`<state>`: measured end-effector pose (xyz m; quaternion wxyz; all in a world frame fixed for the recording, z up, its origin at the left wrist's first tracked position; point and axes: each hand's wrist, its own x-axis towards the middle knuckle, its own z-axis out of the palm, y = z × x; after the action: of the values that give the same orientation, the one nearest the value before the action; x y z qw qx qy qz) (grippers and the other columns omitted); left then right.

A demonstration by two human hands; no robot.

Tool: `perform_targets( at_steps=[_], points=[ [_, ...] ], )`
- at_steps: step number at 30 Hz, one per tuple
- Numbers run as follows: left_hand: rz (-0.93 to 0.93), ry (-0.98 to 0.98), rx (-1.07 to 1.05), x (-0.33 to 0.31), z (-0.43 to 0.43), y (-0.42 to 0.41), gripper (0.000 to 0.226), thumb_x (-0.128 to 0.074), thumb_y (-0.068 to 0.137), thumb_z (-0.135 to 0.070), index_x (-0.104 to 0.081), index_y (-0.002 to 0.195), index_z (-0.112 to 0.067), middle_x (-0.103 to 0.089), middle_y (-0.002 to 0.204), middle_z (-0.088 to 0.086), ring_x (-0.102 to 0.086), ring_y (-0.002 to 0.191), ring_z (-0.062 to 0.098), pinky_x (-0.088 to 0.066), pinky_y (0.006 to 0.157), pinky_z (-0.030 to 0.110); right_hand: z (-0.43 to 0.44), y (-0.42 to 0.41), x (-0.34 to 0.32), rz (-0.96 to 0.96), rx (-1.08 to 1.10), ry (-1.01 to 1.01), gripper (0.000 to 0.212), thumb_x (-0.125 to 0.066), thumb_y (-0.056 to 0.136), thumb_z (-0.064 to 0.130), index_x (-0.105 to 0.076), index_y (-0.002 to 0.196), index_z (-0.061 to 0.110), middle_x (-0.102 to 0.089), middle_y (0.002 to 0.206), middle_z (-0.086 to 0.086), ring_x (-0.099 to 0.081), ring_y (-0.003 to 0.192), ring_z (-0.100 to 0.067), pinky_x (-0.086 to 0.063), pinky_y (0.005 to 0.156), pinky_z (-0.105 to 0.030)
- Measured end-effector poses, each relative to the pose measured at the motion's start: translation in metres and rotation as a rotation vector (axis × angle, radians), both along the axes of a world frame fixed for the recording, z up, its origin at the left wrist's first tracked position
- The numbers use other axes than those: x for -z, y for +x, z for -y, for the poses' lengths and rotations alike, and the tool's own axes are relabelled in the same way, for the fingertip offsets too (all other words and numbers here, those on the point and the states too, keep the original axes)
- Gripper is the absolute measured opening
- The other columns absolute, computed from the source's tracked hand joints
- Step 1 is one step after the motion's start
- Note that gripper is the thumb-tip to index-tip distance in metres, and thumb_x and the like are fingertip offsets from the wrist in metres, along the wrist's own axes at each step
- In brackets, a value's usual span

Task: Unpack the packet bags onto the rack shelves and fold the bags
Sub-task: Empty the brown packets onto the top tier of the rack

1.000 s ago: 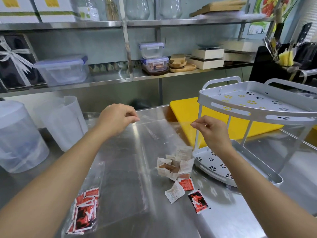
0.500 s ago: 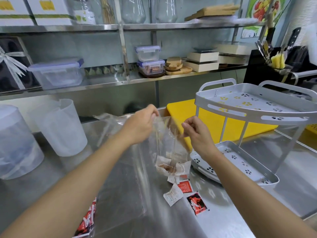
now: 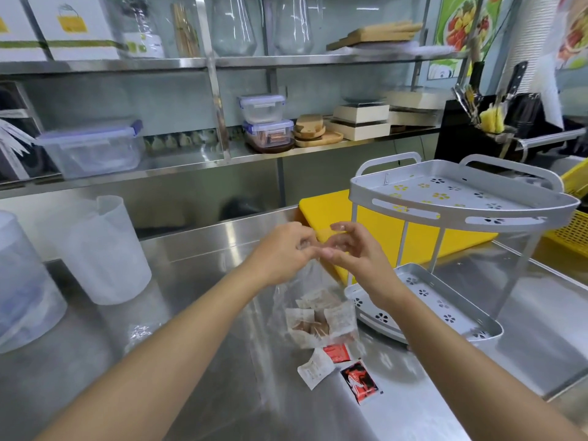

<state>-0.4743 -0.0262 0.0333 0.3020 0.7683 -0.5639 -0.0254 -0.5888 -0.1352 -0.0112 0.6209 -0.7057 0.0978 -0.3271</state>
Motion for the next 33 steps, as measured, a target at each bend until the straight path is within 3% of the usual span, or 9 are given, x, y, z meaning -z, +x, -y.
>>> perform_targets(
  at_steps=[4,9,12,14,17,24,28,30,33],
  points=[
    [-0.09,-0.163,0.079,-0.015,0.004,-0.007,0.019,-0.065,0.083,-0.022,-0.062,0.07,-0.008,-0.041,0.066,-0.006,-0.04,0.062,0.007,-0.03,0.056,0.014,0.002,-0.01,0.012,-0.188,-0.101,-0.014,0.062,-0.077,0.062,0.026,-0.055,0.119,0.015,-0.066,0.106,-0.002,-0.063,0.093,-0.007,-0.048,0.069,-0.018],
    [-0.26,-0.286,0.166,-0.03,0.014,-0.03,0.009,-0.069,0.08,-0.016,-0.062,0.085,-0.012,-0.046,0.072,0.003,-0.041,0.065,0.013,-0.036,0.065,0.026,0.0,-0.008,-0.005,0.012,0.162,-0.029,0.004,-0.072,0.075,0.008,-0.071,0.074,0.011,-0.068,0.067,0.0,-0.059,0.068,-0.01,-0.045,0.063,-0.017],
    [-0.262,-0.319,0.108,-0.04,0.018,-0.035,0.07,-0.077,0.07,-0.035,-0.038,0.126,-0.024,-0.051,0.093,0.0,-0.047,0.08,0.002,-0.038,0.087,0.034,0.005,-0.016,-0.02,0.048,0.254,-0.055,0.026,-0.067,0.078,0.005,-0.066,0.057,0.019,-0.065,0.053,0.008,-0.057,0.058,-0.005,-0.044,0.059,-0.016],
    [-0.135,-0.279,0.036,-0.05,0.019,-0.032,0.105,-0.075,0.056,-0.057,-0.015,0.138,-0.032,-0.047,0.11,-0.007,-0.04,0.091,-0.009,-0.027,0.1,0.034,0.01,-0.026,-0.036,0.073,0.288,-0.064,0.02,-0.067,0.079,0.006,-0.066,0.059,0.012,-0.063,0.054,0.006,-0.057,0.054,-0.001,-0.044,0.057,-0.016],
    [-0.199,-0.215,0.077,-0.063,0.025,-0.026,0.121,-0.076,0.043,-0.066,-0.002,0.136,-0.043,-0.04,0.132,-0.006,-0.035,0.126,0.016,-0.025,0.11,0.044,0.019,-0.041,-0.066,0.096,0.316,-0.156,0.014,-0.067,0.078,0.005,-0.066,0.064,0.007,-0.061,0.051,0.009,-0.053,0.05,0.003,-0.041,0.053,-0.01],
    [-0.322,-0.456,0.255,-0.095,0.072,-0.041,0.095,-0.083,0.059,-0.033,-0.023,0.132,-0.038,-0.035,0.123,-0.019,-0.037,0.109,-0.003,-0.027,0.079,0.004,0.043,-0.063,-0.14,0.074,0.352,-0.433,0.018,-0.07,0.076,0.005,-0.067,0.059,0.011,-0.061,0.05,0.011,-0.053,0.049,0.003,-0.041,0.053,-0.011],
    [-0.368,-0.605,0.273,-0.123,0.1,-0.066,0.047,-0.081,0.065,-0.024,-0.048,0.096,-0.036,-0.062,0.093,-0.013,-0.061,0.086,0.001,-0.051,0.074,0.027,0.064,-0.075,-0.177,0.048,0.448,-0.577,0.012,-0.07,0.076,0.011,-0.071,0.067,0.005,-0.069,0.068,-0.017,-0.059,0.059,-0.013,-0.045,0.06,-0.027],
    [-0.419,-0.666,0.292,-0.133,0.115,-0.076,0.04,-0.081,0.067,-0.019,-0.054,0.095,-0.025,-0.068,0.094,0.0,-0.066,0.089,0.014,-0.055,0.079,0.04,0.075,-0.084,-0.188,0.075,0.518,-0.628,0.009,-0.071,0.076,0.013,-0.07,0.07,0.006,-0.07,0.071,-0.019,-0.061,0.062,-0.021,-0.048,0.062,-0.034],
    [-0.497,-0.734,0.304,-0.145,0.138,-0.085,0.038,-0.08,0.066,-0.011,-0.057,0.096,-0.017,-0.069,0.094,0.005,-0.068,0.084,0.014,-0.057,0.078,0.039,0.092,-0.101,-0.197,0.13,0.607,-0.619,0.026,-0.07,0.078,0.019,-0.064,0.087,-0.005,-0.066,0.08,-0.023,-0.064,0.071,-0.025,-0.052,0.069,-0.034]
  ],
)
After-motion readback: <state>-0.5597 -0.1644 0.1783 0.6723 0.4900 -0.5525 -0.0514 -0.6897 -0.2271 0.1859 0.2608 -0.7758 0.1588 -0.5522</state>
